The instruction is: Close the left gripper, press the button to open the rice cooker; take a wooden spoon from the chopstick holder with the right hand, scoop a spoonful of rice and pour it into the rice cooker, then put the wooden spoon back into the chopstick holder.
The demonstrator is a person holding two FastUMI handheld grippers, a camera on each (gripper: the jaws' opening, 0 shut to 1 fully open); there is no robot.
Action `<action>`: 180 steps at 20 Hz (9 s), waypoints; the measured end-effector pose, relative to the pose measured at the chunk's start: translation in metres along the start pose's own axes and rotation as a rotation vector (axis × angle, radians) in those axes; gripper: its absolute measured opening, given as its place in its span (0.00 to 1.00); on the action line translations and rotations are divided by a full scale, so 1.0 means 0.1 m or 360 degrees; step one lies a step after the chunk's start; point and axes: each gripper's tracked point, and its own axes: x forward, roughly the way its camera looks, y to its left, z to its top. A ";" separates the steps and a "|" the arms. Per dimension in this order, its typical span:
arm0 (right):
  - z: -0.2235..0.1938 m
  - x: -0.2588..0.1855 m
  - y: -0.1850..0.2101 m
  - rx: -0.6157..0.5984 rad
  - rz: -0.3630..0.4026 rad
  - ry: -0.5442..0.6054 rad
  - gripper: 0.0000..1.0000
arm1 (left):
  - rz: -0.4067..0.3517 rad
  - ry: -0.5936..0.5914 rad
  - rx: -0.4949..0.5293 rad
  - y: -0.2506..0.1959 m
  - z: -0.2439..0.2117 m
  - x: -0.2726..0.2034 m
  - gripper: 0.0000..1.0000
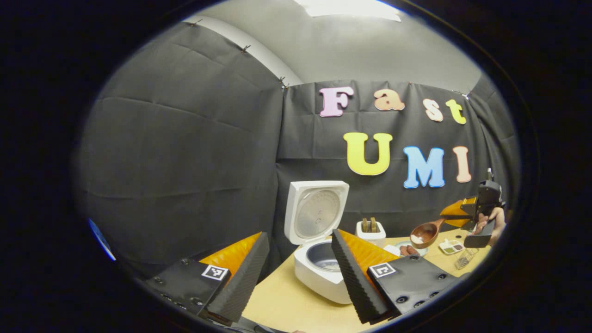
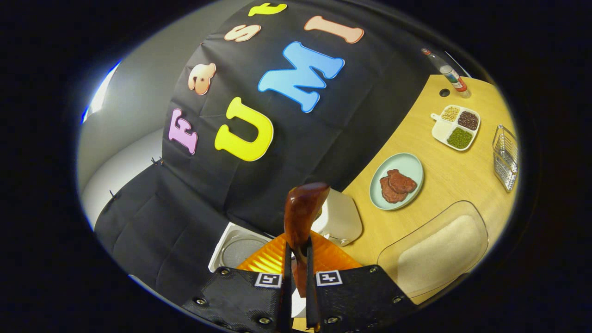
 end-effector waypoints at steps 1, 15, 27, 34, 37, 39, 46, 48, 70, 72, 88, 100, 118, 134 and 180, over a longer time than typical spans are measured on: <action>-0.05 0.07 0.08 -0.0011 0.0013 0.0014 0.12 | 0.0021 0.0001 0.0000 0.08 0.00 -0.01 0.95; -0.98 1.04 0.68 -0.0331 0.0082 0.0204 0.12 | 0.0363 0.0058 -0.0044 1.01 -0.18 -0.42 0.95; -1.63 1.82 0.51 -0.0985 -0.0049 0.0371 0.12 | 0.0493 0.0127 -0.0052 1.22 -0.33 -0.56 0.97; -1.78 1.67 0.67 -0.1634 0.0028 0.0351 0.12 | 0.0498 0.0141 -0.0068 1.22 -0.35 -0.60 0.97; -1.78 1.60 0.83 -0.1949 0.0093 0.0265 0.12 | 0.0481 0.0138 -0.0064 1.21 -0.29 -0.62 0.97; -1.81 1.52 1.02 -0.2193 0.0166 0.0192 0.12 | 0.0473 0.0132 -0.0055 1.21 -0.30 -0.64 0.97; -1.90 1.38 1.13 -0.2757 0.0265 0.0012 0.12 | 0.0456 0.0112 -0.0064 1.20 -0.27 -0.63 0.97; -1.88 1.38 1.07 -0.2674 0.0229 0.0064 0.12 | 0.0444 0.0106 -0.0066 1.19 -0.25 -0.63 0.97; -0.24 0.37 0.91 -0.0875 0.0139 0.0043 0.12 | 0.0183 -0.0040 -0.0020 0.39 0.27 -0.19 0.97; 0.01 0.23 0.78 -0.0863 0.0098 -0.0014 0.12 | 0.0149 -0.0049 -0.0020 0.22 0.32 -0.14 0.95; 1.64 -1.20 -0.62 -0.0825 -0.0297 -0.0340 0.12 | -0.0138 -0.0120 -0.0022 -1.37 0.49 -0.08 0.97; 2.16 -1.72 -1.89 -0.0872 -0.0648 -0.0396 0.12 | -0.0200 -0.0105 0.0043 -2.04 0.51 -0.24 0.97; 1.71 -1.55 -3.05 -0.0904 -0.0854 -0.0086 0.16 | -0.0084 -0.0122 0.0140 -2.23 0.54 -0.53 0.97; 2.29 -2.43 -2.15 -0.1267 -0.0909 -0.0464 0.94 | -0.0285 -0.0138 0.0118 -2.52 0.57 -0.01 0.96; 1.52 -2.89 -1.14 -0.1479 -0.0962 -0.0713 0.98 | 0.0253 0.0230 0.0026 -0.84 0.44 3.80 0.95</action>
